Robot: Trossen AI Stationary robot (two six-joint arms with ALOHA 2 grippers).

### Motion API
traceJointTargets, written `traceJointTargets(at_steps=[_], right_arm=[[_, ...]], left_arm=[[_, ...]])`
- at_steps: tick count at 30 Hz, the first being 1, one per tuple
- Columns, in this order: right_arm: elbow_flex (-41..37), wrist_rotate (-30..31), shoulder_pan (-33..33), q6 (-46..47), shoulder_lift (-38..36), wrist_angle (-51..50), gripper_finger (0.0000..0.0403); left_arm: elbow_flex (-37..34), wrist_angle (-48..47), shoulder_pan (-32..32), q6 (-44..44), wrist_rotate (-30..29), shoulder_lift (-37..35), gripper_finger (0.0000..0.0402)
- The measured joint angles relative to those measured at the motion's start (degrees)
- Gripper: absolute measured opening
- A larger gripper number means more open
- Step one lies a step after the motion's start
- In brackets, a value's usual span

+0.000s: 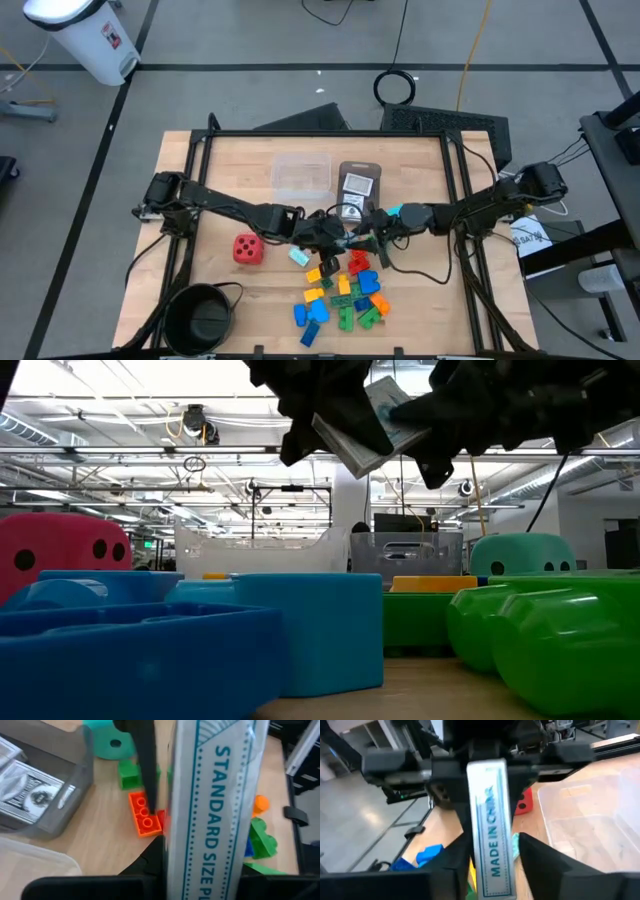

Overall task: Pick & Place Toys
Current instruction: Put the blue deck of cards into the black bin

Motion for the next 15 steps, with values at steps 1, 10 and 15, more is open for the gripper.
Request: traceJointTargets(at_steps=[1, 10, 15], right_arm=[[0.0, -1.1, -0.3, -0.5, 0.0, -0.2, 0.0104], [-0.1, -7.2, -3.8, -4.4, -0.9, -0.8, 0.0037], [-0.1, -7.1, -6.6, -5.0, -5.7, -5.7, 0.0037]], left_arm=[[0.0, 0.0, 0.5, 0.2, 1.1, 0.0, 0.0064], [0.0, 1.2, 2.4, 3.6, 3.2, 0.0, 0.0139], [0.0, 0.9, 3.3, 5.6, 5.4, -2.7, 0.0192]])
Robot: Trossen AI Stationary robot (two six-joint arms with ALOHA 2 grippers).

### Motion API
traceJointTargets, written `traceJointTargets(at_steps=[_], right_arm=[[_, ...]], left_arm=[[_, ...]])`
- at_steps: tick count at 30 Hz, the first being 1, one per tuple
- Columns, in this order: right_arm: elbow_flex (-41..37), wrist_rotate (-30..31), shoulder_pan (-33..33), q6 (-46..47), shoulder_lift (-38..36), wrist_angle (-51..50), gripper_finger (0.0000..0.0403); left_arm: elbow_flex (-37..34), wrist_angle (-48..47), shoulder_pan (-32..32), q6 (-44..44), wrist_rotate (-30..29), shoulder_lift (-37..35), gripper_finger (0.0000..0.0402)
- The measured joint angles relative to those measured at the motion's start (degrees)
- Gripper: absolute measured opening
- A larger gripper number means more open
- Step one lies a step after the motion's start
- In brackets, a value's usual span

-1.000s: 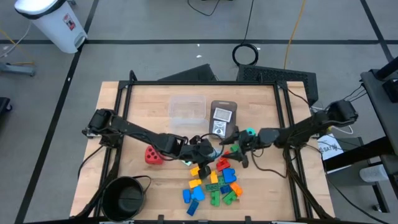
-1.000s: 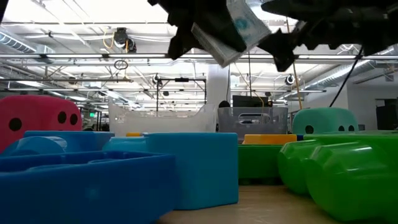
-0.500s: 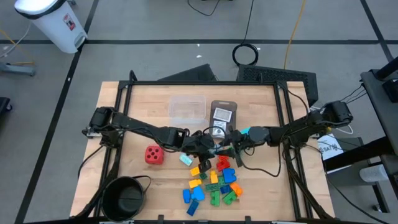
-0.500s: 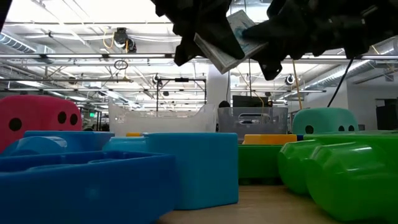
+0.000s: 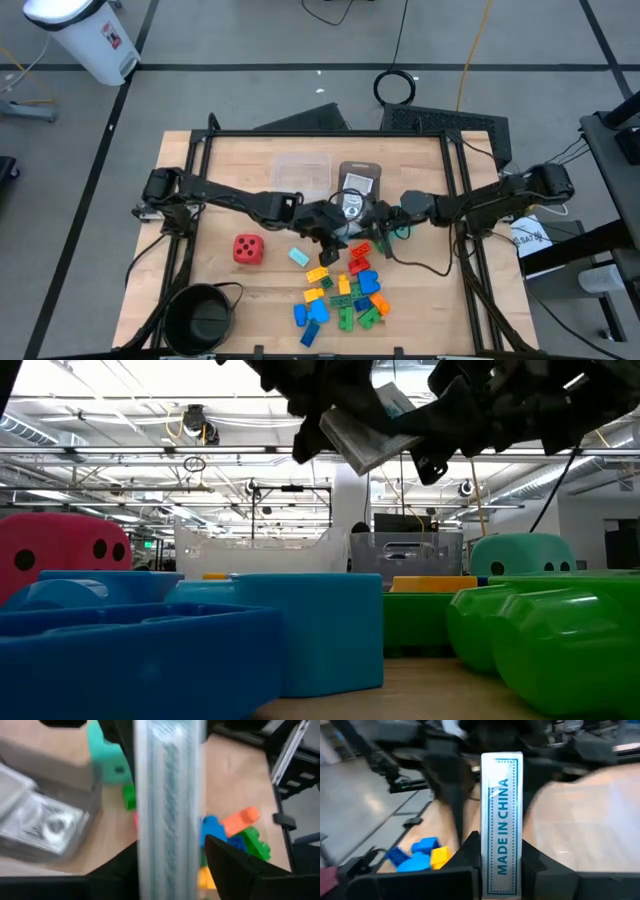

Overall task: Pick & Place Toys
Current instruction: Put the blue deck of cards into the black bin

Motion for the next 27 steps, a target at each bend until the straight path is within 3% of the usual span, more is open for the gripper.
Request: traceJointTargets(at_steps=[3, 6, 11, 14, 18, 22, 27], right_arm=[[0.1, -0.1, -1.7, -0.3, -3.9, -3.1, 0.0037], [-0.3, 1.6, -3.3, -1.2, -7.1, -5.7, 0.0037], [-2.1, 15.0, -4.5, -3.4, -8.6, -9.0, 0.0037], [-3.0, 25.5, -6.7, -3.3, -7.0, -12.4, 0.0037], [-2.8, 32.3, -9.7, -2.8, -4.9, -16.0, 0.0037], [-3.1, 30.3, -14.1, -1.9, -1.3, -17.3, 0.0037], [-2.7, 25.2, -16.9, -0.6, 4.5, -10.2, 0.0043]], left_arm=[[0.0, -0.5, -1.0, 1.9, -2.6, -2.4, 0.0210], [-0.2, -2.2, -2.2, 3.1, -8.7, -4.7, 0.0223], [-5.0, -2.4, -4.2, 2.8, -23.3, -9.3, 0.0231], [-10.9, 1.4, -4.9, 1.9, -27.1, -13.1, 0.0231], [-21.0, 14.7, -4.5, 6.9, -23.4, -17.6, 0.0232], [-30.5, 30.6, -3.5, 10.2, -16.7, -21.4, 0.0232], [-36.3, 35.2, -0.4, 9.0, -15.2, -23.4, 0.0232]])
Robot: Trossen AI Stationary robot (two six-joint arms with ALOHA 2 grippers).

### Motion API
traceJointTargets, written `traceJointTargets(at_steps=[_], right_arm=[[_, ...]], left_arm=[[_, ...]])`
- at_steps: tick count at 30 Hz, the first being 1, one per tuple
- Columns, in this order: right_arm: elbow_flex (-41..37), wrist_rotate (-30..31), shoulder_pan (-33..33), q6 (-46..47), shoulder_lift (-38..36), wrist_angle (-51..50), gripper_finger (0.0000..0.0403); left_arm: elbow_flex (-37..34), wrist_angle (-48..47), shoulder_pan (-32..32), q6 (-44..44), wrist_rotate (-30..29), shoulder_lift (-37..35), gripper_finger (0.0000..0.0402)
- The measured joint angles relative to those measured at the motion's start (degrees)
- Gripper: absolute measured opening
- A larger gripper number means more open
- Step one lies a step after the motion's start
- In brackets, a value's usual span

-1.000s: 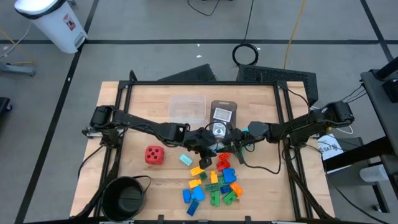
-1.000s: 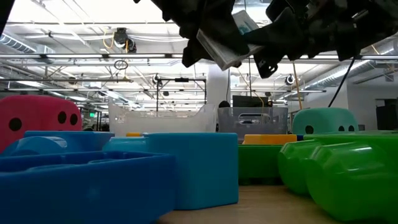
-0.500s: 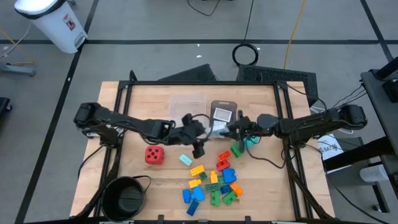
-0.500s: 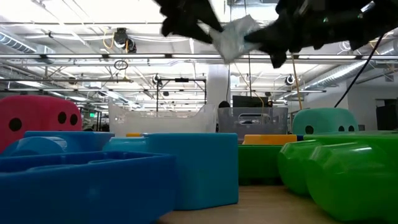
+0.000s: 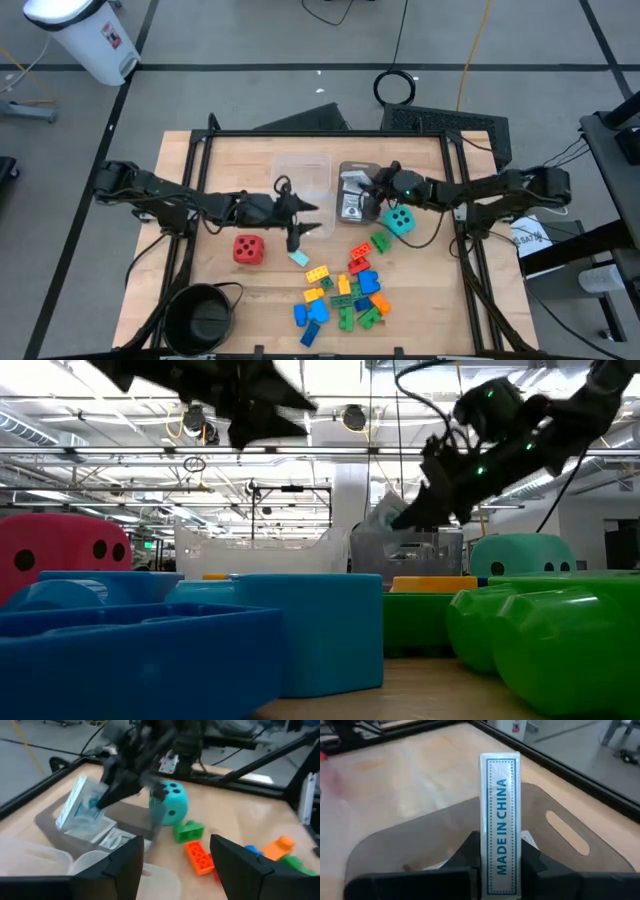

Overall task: Pick & Place Toys
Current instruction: Put the blue deck of cards into the black bin

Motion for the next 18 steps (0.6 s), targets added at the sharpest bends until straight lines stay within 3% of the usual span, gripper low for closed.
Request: traceJointTargets(at_steps=[4, 9, 18], right_arm=[[0.0, -4.7, -0.8, -0.7, 4.5, 4.6, 0.0043], [-0.1, -4.9, -0.9, -3.1, 7.1, 7.4, 0.0070], [-0.1, -5.0, 0.3, -5.3, 0.9, 6.6, 0.0204]], left_arm=[[-0.2, 0.2, 1.4, -2.5, 1.0, -0.1, 0.0232], [-0.2, 0.2, 2.2, -2.3, 0.8, 0.0, 0.0232], [-0.2, 1.3, 2.3, -2.3, 0.8, 0.0, 0.0232]])
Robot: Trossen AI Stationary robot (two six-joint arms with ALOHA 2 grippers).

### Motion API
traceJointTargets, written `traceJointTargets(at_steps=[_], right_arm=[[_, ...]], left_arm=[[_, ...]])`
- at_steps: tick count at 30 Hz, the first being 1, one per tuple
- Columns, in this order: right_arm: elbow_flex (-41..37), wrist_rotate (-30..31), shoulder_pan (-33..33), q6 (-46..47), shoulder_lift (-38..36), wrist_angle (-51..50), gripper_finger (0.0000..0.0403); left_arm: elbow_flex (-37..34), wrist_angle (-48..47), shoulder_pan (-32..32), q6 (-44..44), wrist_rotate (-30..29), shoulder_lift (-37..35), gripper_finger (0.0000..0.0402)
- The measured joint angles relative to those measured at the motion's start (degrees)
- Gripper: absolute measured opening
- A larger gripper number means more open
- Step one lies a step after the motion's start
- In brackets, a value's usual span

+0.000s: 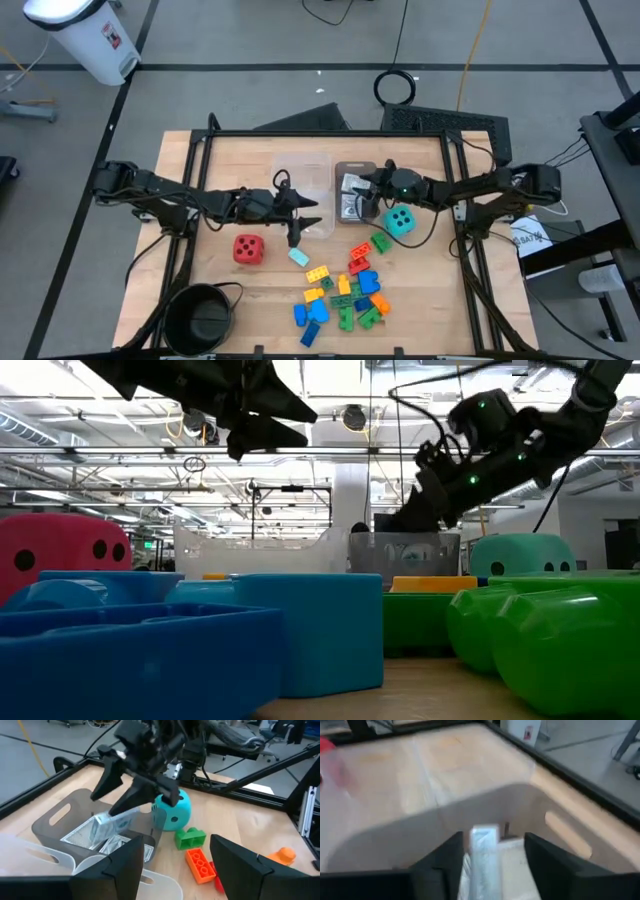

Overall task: Pick & Place Toys
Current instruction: Put the blue deck of cards into the black bin, then put the blue dice into the top transparent bin

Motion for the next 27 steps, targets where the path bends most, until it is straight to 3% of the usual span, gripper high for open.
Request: traceJointTargets(at_steps=[7, 12, 16, 22, 27], right_arm=[[0.0, 1.9, 4.4, -0.2, -11.7, -10.5, 0.0283], [0.0, -0.1, 7.9, 3.2, -18.1, -18.4, 0.0281], [0.0, 0.4, 12.4, 0.2, -22.4, -21.1, 0.0267], [0.0, 12.2, 25.8, -11.3, -26.6, -26.1, 0.0264], [4.3, 19.1, 36.0, -9.6, -25.8, -32.5, 0.0300]], left_arm=[[0.0, -0.3, 0.0, -2.4, 0.0, 0.0, 0.0232], [0.0, -0.3, 0.0, -3.2, 0.0, 0.0, 0.0232], [0.0, -0.3, 0.0, -4.5, 0.0, 0.0, 0.0232], [0.0, -0.4, -0.1, -10.5, 0.6, 0.0, 0.0232], [0.0, -0.4, -0.3, -10.7, 0.9, 0.0, 0.0232]])
